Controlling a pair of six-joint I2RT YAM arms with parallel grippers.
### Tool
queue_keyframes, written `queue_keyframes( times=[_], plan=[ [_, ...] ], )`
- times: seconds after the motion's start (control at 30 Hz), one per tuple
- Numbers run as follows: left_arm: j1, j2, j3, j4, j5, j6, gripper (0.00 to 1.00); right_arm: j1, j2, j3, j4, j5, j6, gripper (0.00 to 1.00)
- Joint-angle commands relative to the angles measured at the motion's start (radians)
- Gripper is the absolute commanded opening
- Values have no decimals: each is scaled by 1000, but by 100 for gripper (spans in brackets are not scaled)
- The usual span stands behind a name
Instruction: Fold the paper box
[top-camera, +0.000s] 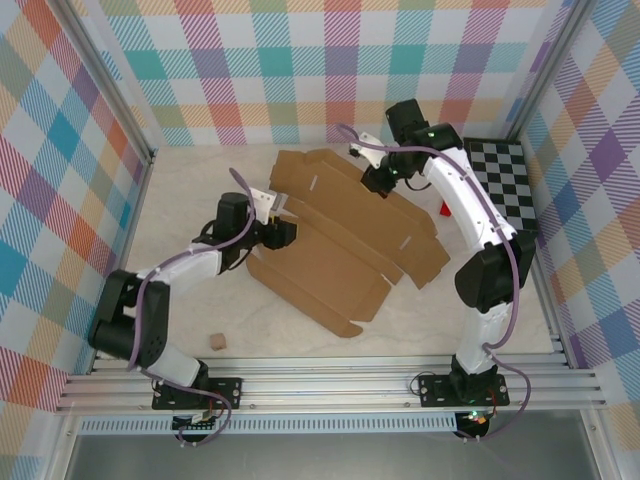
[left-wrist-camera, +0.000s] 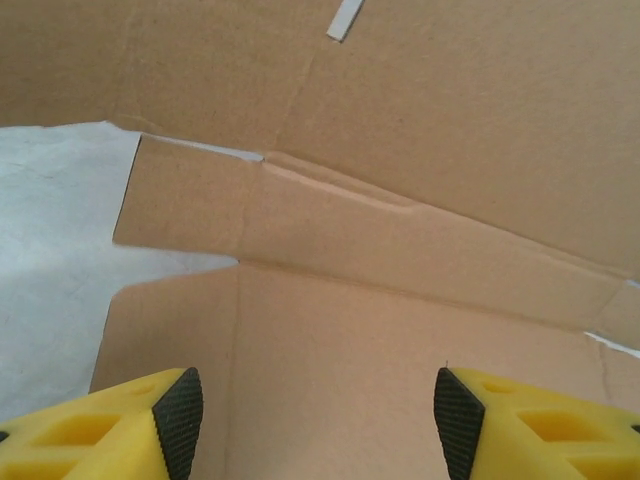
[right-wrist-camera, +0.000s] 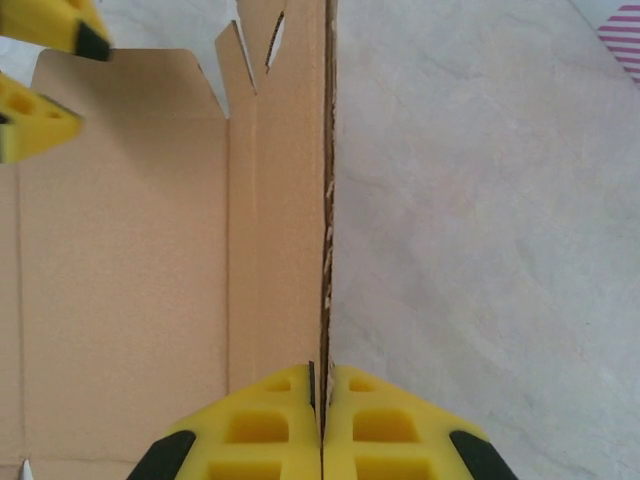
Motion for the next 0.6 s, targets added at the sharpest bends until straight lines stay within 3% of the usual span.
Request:
queue_keyframes(
  times=[0.0,0.13,0.3,0.57],
  plan=[
    [42,82,108,19,40,69,67,0,-51,-27,-11,-60,-17,0],
    [133,156,179,4,198,22,68,0,-54,-26,-24,-81,-19,0],
    [134,244,277,-98,334,27,66,0,-49,-15,-18,-92,-13,0],
    [73,285,318,-170,242,9,66,0,-9,46,-33,-79,26,0]
  ],
)
